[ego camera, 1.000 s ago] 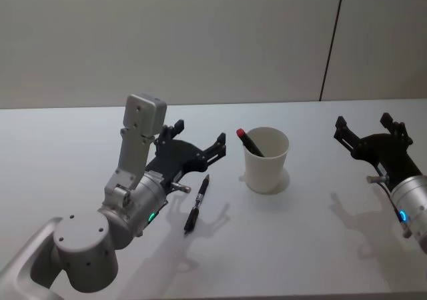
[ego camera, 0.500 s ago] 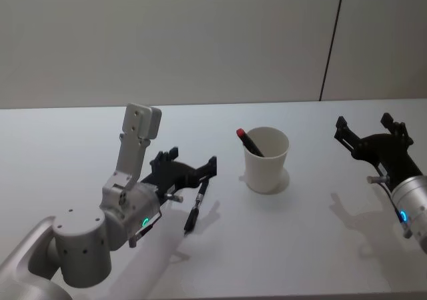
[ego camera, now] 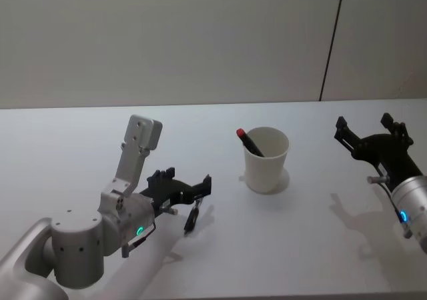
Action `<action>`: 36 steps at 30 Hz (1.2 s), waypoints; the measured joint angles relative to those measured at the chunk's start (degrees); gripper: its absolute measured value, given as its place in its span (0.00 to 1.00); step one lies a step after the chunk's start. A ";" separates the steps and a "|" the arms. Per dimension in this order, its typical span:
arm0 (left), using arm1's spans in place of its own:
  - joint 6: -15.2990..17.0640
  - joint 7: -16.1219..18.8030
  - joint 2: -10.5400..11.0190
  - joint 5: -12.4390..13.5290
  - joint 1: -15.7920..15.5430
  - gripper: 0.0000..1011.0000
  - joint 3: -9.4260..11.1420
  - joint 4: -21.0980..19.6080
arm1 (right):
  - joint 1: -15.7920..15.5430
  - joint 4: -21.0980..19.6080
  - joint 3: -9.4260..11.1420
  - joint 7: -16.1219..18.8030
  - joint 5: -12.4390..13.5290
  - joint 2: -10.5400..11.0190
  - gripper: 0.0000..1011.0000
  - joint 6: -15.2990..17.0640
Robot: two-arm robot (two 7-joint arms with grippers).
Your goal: Place the pen into the pen holder.
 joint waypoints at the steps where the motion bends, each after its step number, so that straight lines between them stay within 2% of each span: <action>1: 0.27 -0.13 0.01 0.14 -0.02 0.99 0.00 0.08 | 0.00 0.00 0.00 0.00 0.00 0.00 0.99 0.00; 22: 6.94 -1.94 0.07 3.25 -0.15 0.99 0.76 -0.05 | 0.00 0.00 0.00 0.00 0.00 0.00 0.99 -0.01; 36: 10.66 -3.04 -0.30 7.80 -0.52 0.99 1.93 -0.46 | 0.00 0.01 0.00 0.00 0.00 0.00 0.99 -0.01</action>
